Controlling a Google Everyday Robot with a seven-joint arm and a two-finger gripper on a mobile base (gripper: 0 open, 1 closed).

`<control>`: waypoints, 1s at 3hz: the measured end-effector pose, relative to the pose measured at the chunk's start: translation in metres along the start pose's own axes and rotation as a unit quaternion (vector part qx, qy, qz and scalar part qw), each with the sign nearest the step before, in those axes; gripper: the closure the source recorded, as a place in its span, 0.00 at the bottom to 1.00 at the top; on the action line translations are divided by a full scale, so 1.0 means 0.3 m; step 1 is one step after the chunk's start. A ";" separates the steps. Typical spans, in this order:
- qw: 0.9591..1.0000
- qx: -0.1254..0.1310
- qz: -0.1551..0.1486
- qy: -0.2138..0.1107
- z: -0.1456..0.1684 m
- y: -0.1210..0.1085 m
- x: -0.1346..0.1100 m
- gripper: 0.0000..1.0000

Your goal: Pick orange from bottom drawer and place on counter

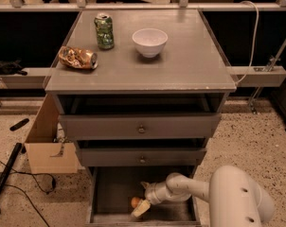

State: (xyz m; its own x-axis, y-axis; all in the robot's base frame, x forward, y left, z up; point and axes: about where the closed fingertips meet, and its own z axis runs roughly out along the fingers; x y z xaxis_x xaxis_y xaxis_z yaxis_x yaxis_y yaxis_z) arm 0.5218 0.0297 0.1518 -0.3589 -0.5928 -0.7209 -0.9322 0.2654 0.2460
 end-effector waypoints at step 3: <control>1.000 -0.006 -0.001 -0.004 0.046 0.001 0.059 0.25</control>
Offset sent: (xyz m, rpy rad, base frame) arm -0.0067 -0.0052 -0.0318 0.0163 -0.0003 0.0027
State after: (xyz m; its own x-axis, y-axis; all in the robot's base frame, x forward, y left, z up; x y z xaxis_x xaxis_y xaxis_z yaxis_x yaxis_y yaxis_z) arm 0.5158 0.0299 0.1302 -0.3572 -0.5873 -0.7263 -0.9333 0.2545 0.2532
